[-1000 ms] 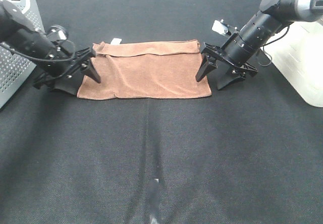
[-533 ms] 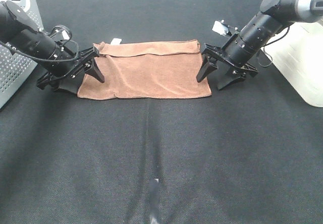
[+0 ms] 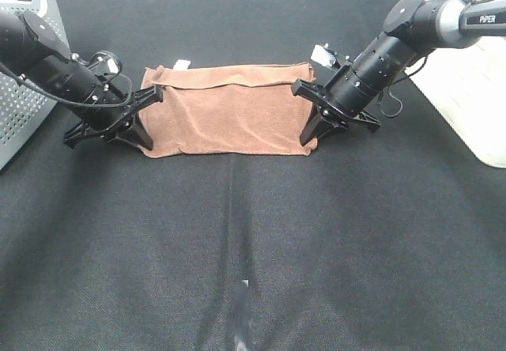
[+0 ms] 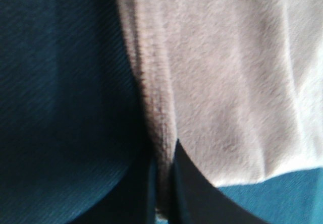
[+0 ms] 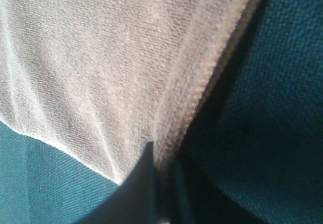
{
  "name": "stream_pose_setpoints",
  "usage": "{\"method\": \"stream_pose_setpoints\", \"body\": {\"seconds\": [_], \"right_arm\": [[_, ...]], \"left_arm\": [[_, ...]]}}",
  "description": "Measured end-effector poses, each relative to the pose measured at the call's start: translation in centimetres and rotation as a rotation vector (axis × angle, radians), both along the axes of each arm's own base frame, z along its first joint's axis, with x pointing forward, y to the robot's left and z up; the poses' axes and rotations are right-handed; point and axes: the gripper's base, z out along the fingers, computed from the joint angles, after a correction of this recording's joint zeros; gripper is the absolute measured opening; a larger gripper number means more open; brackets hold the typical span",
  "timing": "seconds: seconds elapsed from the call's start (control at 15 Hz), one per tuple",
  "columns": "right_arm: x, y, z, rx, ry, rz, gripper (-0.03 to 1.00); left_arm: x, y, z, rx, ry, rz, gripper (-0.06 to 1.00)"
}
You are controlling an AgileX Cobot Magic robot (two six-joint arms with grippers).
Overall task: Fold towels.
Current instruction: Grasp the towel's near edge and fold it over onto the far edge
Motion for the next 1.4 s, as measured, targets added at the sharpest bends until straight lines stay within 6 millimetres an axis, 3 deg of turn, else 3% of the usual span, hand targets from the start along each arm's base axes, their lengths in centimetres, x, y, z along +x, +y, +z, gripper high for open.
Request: {"method": "stream_pose_setpoints", "body": {"seconds": [0.13, 0.27, 0.4, 0.53, 0.6, 0.67, 0.87, 1.0, 1.2, 1.4], "right_arm": [[-0.1, -0.1, 0.7, -0.014, -0.002, 0.002, 0.0], [-0.7, -0.6, 2.4, -0.058, -0.007, 0.005, 0.0], [-2.6, -1.1, 3.0, -0.088, 0.024, 0.004, 0.0], [-5.3, -1.7, 2.7, -0.109, 0.058, -0.006, 0.0], [-7.4, -2.0, 3.1, -0.111, 0.073, -0.016, 0.0], [-7.4, -2.0, 3.1, -0.111, 0.073, -0.016, 0.0], [-11.4, -2.3, 2.8, -0.085, 0.131, -0.016, 0.0], [-12.8, -2.2, 2.3, -0.057, 0.149, 0.008, 0.0], [-12.5, -2.1, 2.6, -0.044, 0.117, 0.038, 0.0], [-10.0, -1.7, 4.8, -0.032, 0.005, 0.041, 0.0]], "left_arm": [[-0.4, 0.1, 0.4, 0.023, 0.015, -0.043, 0.02], [-0.7, 0.2, 2.3, 0.041, 0.001, -0.083, 0.02], [-1.5, 0.2, 4.1, 0.042, 0.009, -0.13, 0.02], [-4.0, -0.2, 4.1, 0.054, 0.052, -0.161, 0.02], [-6.4, -0.3, 3.6, 0.071, 0.088, -0.172, 0.02], [-6.4, -0.3, 3.6, 0.071, 0.088, -0.172, 0.02], [-10.8, 0.4, 3.8, 0.09, 0.123, -0.174, 0.02], [-12.4, 0.7, 3.9, 0.101, 0.125, -0.169, 0.02], [-11.9, 0.6, 4.3, 0.095, 0.091, -0.147, 0.02], [-9.9, 0.5, 5.9, 0.091, -0.006, -0.103, 0.02]]}}
